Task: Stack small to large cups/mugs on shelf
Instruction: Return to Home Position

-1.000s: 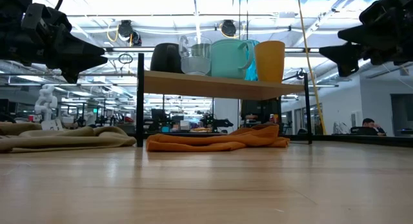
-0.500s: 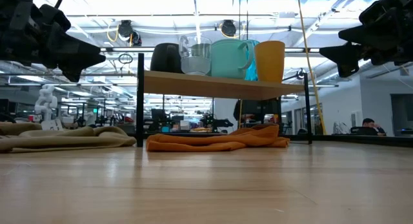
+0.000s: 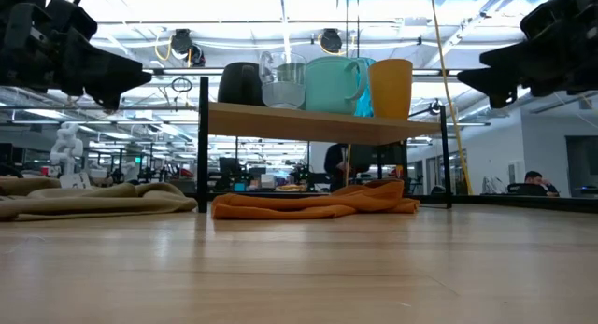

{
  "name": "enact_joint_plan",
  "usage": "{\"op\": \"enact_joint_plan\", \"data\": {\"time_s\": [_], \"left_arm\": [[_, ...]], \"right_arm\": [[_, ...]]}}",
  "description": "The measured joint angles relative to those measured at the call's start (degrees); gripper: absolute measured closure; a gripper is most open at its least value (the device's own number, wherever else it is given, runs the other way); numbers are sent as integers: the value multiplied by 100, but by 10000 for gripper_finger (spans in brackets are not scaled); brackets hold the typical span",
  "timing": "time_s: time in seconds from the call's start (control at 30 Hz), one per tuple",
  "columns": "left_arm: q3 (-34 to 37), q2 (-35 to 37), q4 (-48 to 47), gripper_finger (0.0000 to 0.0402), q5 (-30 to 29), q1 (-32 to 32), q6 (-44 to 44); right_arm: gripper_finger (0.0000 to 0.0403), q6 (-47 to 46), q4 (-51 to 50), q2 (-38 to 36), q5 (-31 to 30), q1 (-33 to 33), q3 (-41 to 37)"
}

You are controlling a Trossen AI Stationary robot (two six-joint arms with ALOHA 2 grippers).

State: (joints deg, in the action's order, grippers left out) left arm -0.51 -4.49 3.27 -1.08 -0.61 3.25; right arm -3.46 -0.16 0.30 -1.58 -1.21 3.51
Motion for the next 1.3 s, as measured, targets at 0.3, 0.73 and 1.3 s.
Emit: {"op": "enact_joint_plan", "data": {"time_s": [0.3,0.73,1.3], "left_arm": [[0,0,-63,268,0,1,33],[-2,0,-10,268,-38,0,173],[-2,0,126,398,139,1,-159]], "right_arm": [[156,292,194,0,-153,0,-2],[156,197,207,0,-155,2,-2],[401,835,256,0,-623,4,0]]}}
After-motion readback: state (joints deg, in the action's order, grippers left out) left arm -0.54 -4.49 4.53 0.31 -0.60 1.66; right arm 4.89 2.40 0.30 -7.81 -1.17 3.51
